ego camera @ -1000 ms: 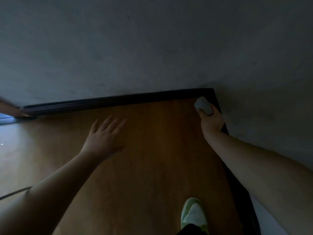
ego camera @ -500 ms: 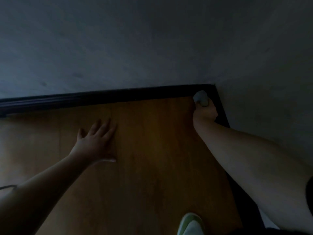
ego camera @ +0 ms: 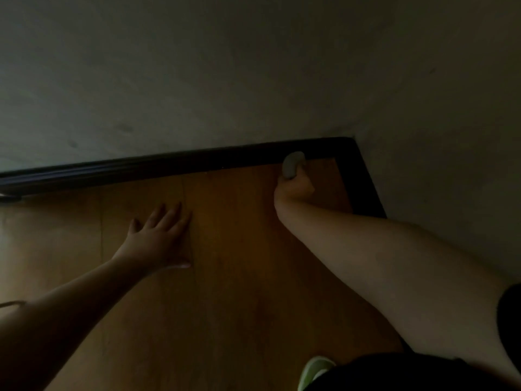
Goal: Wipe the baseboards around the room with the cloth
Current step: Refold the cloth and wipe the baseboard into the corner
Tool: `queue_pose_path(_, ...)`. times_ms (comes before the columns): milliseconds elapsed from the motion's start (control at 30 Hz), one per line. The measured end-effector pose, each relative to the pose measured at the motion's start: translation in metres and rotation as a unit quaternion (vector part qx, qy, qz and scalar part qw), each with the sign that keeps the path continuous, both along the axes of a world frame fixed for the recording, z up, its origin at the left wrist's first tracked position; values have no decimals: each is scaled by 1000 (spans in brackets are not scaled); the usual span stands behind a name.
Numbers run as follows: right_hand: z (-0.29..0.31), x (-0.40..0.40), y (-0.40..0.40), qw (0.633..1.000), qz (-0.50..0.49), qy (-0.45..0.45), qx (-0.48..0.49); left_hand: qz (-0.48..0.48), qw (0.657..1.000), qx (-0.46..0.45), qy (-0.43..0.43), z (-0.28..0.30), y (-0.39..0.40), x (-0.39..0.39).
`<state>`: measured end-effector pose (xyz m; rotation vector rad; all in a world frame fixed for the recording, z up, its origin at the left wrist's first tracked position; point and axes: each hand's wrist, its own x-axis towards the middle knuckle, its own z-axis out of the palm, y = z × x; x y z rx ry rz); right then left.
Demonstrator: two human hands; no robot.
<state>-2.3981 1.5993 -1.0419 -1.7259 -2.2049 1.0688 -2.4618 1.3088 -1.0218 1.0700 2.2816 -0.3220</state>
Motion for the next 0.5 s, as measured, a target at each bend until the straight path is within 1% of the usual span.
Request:
queue_pose_path(67,3,-1,-15,999,31,23,-6,-2,1000,5,4,-7,-3,-1)
queue_pose_path(167,13,5,-25,990,63,94,-84,-9,1000,14,19,-13,-4,-1)
queue_pose_path(200,18,9,-25,988,61,103,-96,-6,1000,15,17,-15,-3,-2)
queue_pose_path(233,20,12,-22,987,50,116,-99,1,1000,22,15,-16,-3,-2)
queue_pose_path(367,29,35,12,988,-40,123,-80,-24,999,33,20,-17,-10,-3)
queue_pose_path(467,55,49,41,981,-62,140,-118,-38,999,21,15,-18,-26,-8)
queue_pose_path(500,65,51,48,982,-59,112,-140,-36,999,26,16,-19,-32,-10)
